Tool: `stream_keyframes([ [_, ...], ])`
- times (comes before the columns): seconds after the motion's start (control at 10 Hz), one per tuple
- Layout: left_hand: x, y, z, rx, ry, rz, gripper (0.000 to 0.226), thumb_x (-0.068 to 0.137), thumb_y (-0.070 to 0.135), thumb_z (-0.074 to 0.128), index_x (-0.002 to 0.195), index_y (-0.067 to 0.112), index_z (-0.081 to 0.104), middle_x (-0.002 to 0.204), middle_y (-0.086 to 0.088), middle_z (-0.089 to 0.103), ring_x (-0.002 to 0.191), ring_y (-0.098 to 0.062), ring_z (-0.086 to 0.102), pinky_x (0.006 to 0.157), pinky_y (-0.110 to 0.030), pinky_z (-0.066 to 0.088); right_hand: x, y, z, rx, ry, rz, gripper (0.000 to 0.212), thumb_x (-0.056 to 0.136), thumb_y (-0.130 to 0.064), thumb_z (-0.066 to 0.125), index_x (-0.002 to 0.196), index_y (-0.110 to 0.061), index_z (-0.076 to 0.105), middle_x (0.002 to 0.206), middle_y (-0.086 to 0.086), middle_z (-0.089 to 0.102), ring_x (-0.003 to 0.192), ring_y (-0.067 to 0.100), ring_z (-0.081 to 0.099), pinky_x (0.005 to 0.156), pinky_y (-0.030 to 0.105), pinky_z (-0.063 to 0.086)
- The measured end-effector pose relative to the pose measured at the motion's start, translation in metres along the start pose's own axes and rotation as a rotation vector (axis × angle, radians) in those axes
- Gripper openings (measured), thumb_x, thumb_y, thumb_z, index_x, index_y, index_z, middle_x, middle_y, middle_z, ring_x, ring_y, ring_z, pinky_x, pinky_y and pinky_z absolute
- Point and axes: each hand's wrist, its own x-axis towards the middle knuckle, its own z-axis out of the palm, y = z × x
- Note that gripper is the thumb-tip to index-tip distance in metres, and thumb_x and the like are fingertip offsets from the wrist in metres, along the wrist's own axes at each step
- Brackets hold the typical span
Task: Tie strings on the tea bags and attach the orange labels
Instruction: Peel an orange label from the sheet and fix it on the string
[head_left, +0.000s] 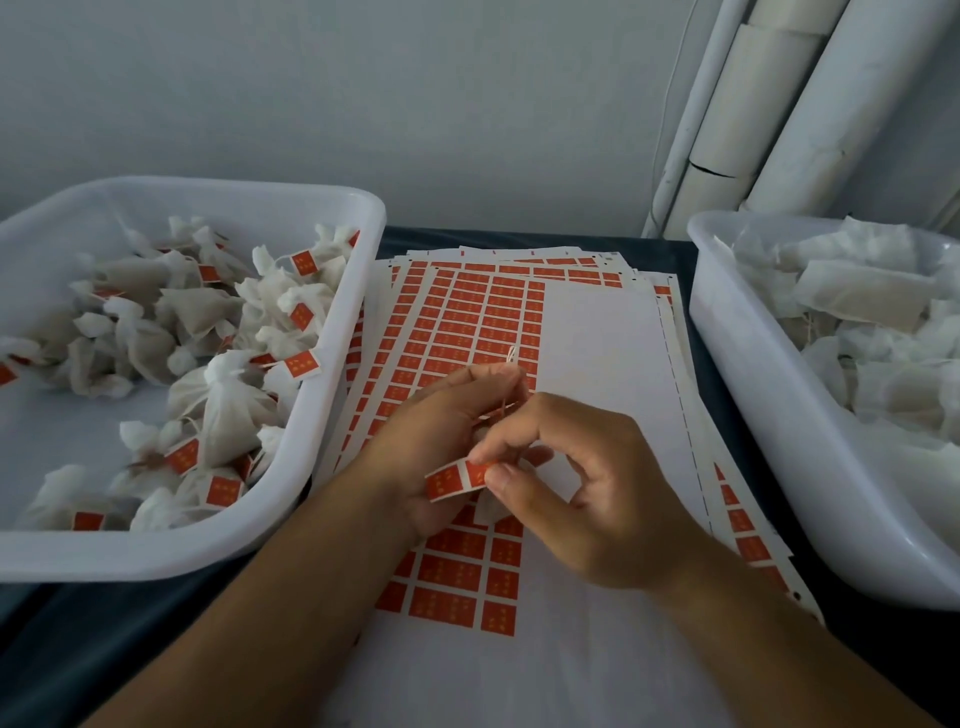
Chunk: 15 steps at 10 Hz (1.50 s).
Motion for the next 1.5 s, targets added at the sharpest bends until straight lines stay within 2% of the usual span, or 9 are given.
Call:
stream_keyframes([
  [0.2,0.011,-0.002,0.001,0.206,0.049,0.023,0.034,0.109,0.022,0.04,0.075,0.026,0.041,0.078,0.01,0.04,0.037,0.018,0.046,0.051,-0.001,0.039,0.001,0.001,0.003,0.025,-0.08,0.001,0.01,0.092,-0.008,0.069,0.102,-0.01,0.072,0.1,-0.008,0.072,0.095,0.01,0.069,0.081,0.016,0.054],
  [0.3,0.011,0.0,0.0,0.345,0.063,0.035,0.034,0.109,0.024,0.039,0.078,0.019,0.052,0.077,0.003,0.054,0.051,0.01,0.058,0.052,-0.003,0.042,0.001,0.0,0.005,0.05,-0.106,0.01,0.01,0.093,-0.006,0.069,0.101,-0.011,0.073,0.099,-0.008,0.072,0.095,0.009,0.069,0.082,0.015,0.053],
  [0.5,0.002,-0.007,-0.016,0.181,-0.012,0.056,0.037,0.105,0.038,0.049,0.103,0.006,0.068,0.089,-0.011,0.068,0.073,-0.018,0.069,0.063,-0.024,0.055,-0.001,0.002,0.002,0.138,-0.13,0.083,0.011,0.095,-0.008,0.067,0.103,-0.014,0.072,0.098,-0.014,0.07,0.097,0.014,0.069,0.082,0.017,0.053],
  [0.6,-0.003,-0.011,-0.014,-0.028,-0.006,0.106,0.027,0.101,0.035,0.059,0.1,0.01,0.071,0.087,-0.01,0.066,0.072,-0.02,0.065,0.063,-0.029,0.056,0.002,-0.001,-0.003,0.314,-0.07,0.111,0.013,0.097,-0.008,0.064,0.107,-0.015,0.07,0.099,-0.009,0.069,0.096,0.022,0.071,0.079,0.029,0.061],
  [0.8,-0.004,-0.012,-0.005,0.069,0.108,0.224,0.027,0.083,0.046,0.065,0.087,0.024,0.079,0.094,-0.004,0.076,0.087,-0.018,0.073,0.082,-0.034,0.059,0.012,0.012,-0.028,0.391,0.388,0.212,0.018,0.09,-0.024,0.064,0.109,-0.023,0.066,0.089,-0.001,0.067,0.084,0.024,0.067,0.087,0.047,0.059],
  [0.9,-0.005,-0.014,-0.003,0.126,0.125,0.21,0.027,0.078,0.052,0.065,0.083,0.029,0.078,0.086,-0.002,0.073,0.071,-0.013,0.067,0.072,-0.03,0.056,0.011,0.017,-0.03,0.343,0.441,0.273,0.018,0.09,-0.031,0.063,0.108,-0.027,0.066,0.09,-0.003,0.068,0.085,0.026,0.069,0.091,0.051,0.059],
  [1.1,-0.005,-0.018,0.003,0.196,0.178,0.224,0.023,0.096,0.04,0.062,0.079,0.032,0.075,0.079,-0.007,0.068,0.054,-0.006,0.051,0.061,-0.026,0.049,0.012,0.014,-0.027,0.339,0.424,0.325,0.016,0.089,-0.031,0.066,0.105,-0.032,0.067,0.094,-0.002,0.07,0.09,0.029,0.07,0.084,0.041,0.061],
  [1.3,-0.007,-0.02,0.004,0.215,0.159,0.25,0.026,0.102,0.023,0.058,0.082,0.03,0.073,0.06,0.006,0.06,0.046,-0.006,0.046,0.045,-0.02,0.044,0.011,0.01,-0.023,0.35,0.351,0.365,0.019,0.091,-0.02,0.062,0.11,-0.021,0.065,0.092,-0.002,0.071,0.087,0.023,0.07,0.079,0.032,0.061],
  [1.5,-0.002,-0.024,0.008,0.296,0.26,0.347,0.01,0.101,0.023,0.06,0.098,0.03,0.066,0.08,0.01,0.075,0.064,-0.003,0.07,0.054,-0.012,0.05,0.012,0.013,-0.017,0.316,0.387,0.446,0.02,0.088,-0.028,0.063,0.108,-0.024,0.066,0.089,-0.01,0.072,0.082,0.014,0.071,0.072,0.024,0.059],
])
